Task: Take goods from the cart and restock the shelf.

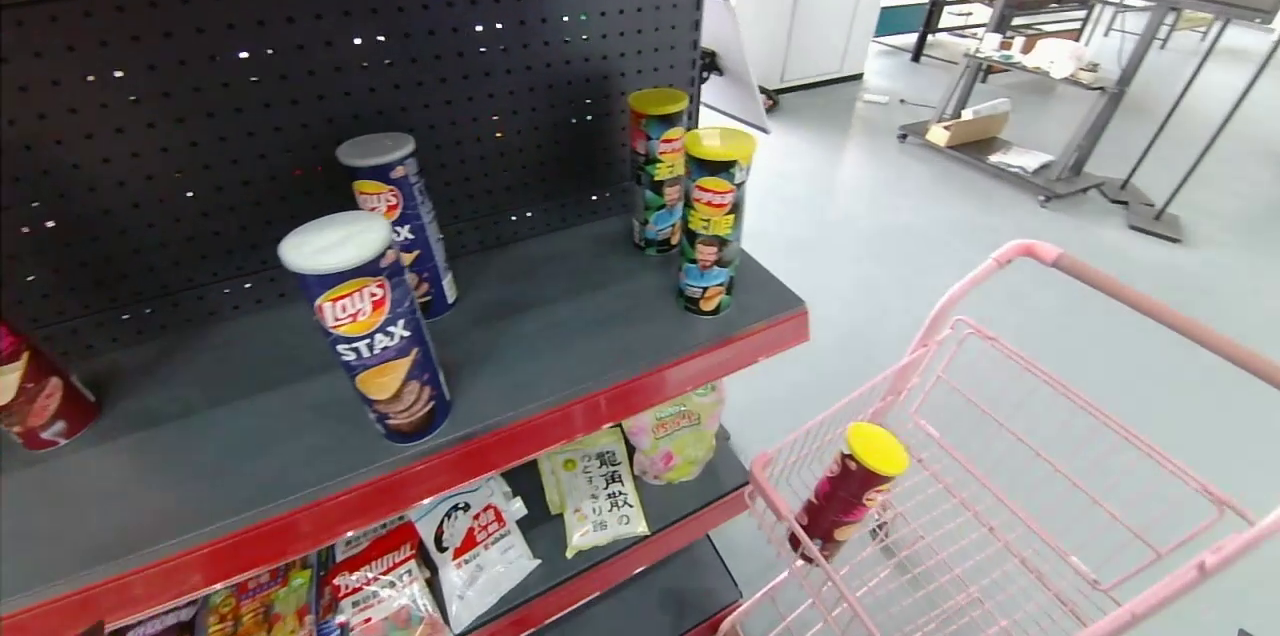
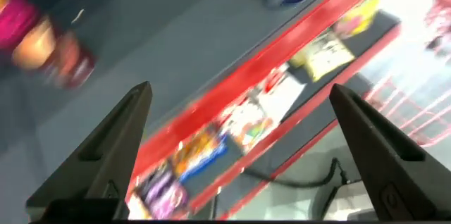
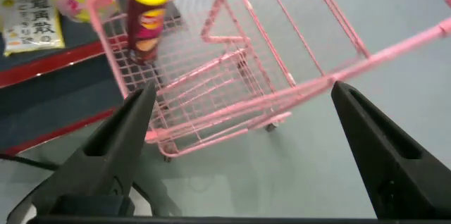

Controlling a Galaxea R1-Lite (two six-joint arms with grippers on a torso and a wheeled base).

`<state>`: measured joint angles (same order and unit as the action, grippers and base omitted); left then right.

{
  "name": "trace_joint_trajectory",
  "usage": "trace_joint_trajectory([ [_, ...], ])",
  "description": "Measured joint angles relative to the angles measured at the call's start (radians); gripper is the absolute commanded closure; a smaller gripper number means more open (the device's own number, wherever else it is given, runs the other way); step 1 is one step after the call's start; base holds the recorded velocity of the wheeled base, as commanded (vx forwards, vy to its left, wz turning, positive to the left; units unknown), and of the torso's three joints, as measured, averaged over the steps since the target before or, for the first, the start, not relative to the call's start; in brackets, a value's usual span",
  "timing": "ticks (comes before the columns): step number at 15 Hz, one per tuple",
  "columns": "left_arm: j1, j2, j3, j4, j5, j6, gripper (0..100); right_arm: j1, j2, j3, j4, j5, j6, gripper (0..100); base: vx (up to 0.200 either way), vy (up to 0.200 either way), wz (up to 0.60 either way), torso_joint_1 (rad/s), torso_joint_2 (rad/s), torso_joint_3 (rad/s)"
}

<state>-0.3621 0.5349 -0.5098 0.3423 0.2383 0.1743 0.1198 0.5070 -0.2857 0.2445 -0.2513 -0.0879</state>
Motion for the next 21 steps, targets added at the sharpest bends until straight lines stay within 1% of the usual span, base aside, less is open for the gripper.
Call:
trace_joint_trajectory([
  [2,0.0,-0.019,-0.002,0.005,0.001,-0.004,0,-0.001,0.0,0.0,0.0,0.0,0.0,0,0.0,0.0,-0.6,0.005,0.0,0.002],
  [7,0.002,-0.055,-0.001,0.049,0.003,-0.004,0,0.0,-0.001,0.0,-0.002,0.0,0.0,0,0.0,0.0,0.0,0.0,0.0,0.0],
  [11,0.001,-0.132,0.032,0.089,0.002,-0.004,0,0.0,-0.002,0.001,-0.003,0.0,0.001,0,0.0,0.0,0.0,-0.133,0.32,0.181],
  [21,0.001,-0.214,0.062,0.096,0.007,-0.003,0,0.006,0.054,0.0,-0.013,0.01,-0.005,0,0.0,0.0,0.0,-0.143,0.37,0.218],
])
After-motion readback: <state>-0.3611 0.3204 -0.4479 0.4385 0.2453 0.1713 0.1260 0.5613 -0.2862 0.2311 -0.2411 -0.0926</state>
